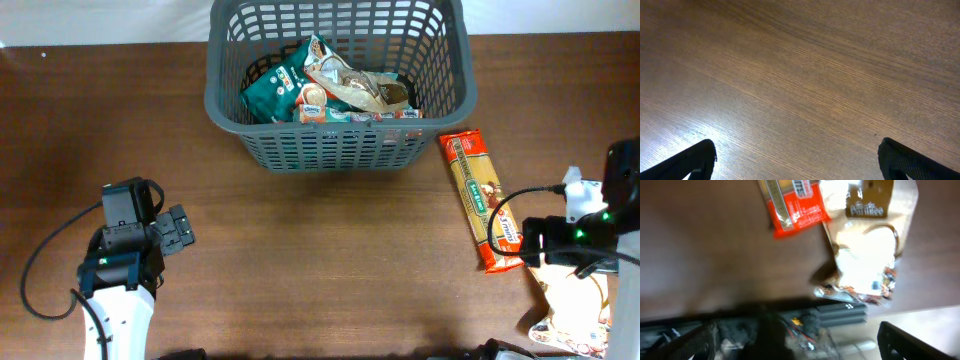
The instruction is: Pack container
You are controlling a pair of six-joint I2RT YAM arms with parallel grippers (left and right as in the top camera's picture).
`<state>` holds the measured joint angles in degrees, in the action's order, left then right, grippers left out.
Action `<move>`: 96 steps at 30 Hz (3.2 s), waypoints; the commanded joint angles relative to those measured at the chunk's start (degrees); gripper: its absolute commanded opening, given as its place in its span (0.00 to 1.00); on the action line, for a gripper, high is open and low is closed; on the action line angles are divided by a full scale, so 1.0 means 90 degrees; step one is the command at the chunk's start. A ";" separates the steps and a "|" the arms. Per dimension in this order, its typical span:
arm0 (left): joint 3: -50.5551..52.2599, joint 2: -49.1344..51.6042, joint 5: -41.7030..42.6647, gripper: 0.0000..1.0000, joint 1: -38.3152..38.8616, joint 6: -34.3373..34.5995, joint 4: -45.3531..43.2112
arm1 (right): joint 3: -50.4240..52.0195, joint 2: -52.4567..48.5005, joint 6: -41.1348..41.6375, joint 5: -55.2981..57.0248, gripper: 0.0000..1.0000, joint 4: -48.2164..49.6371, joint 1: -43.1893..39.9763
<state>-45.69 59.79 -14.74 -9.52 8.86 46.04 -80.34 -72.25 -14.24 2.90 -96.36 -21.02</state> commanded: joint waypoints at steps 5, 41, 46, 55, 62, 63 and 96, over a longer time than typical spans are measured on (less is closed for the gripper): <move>0.0039 0.0005 0.0046 0.99 -0.0044 0.0061 0.0002 | 0.0692 0.0070 -0.0602 0.1656 0.99 -0.0109 -0.0056; 0.0039 0.0012 0.0049 0.99 -0.0044 0.0058 0.0005 | 0.3385 0.0483 -0.4925 0.1722 1.00 0.1812 -0.4568; 0.0039 0.0012 0.0051 0.99 -0.0044 0.0058 0.0007 | 0.3385 -0.0274 -0.4877 0.1287 0.97 0.1870 -0.4583; 0.0039 0.0012 0.0063 0.99 -0.0044 0.0058 0.0032 | 0.3385 -0.0884 -0.4697 0.0622 0.90 0.2747 -0.4381; 0.0039 0.0012 0.0070 0.99 -0.0044 0.0058 0.0134 | 0.3398 -0.0884 -0.4493 0.0556 0.94 0.3264 -0.3487; 0.0039 0.0012 0.0070 0.99 -0.0044 0.0058 0.0151 | 0.3405 -0.0884 -0.4478 0.0556 0.94 0.3315 -0.3393; 0.0039 0.0012 0.0070 0.99 -0.0044 0.0058 0.0143 | 0.3939 -0.2101 -0.3973 0.2754 0.99 0.3876 -0.2982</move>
<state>-45.67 59.79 -14.74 -9.52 8.86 47.40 -45.15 -89.56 -53.76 25.71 -61.78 -48.27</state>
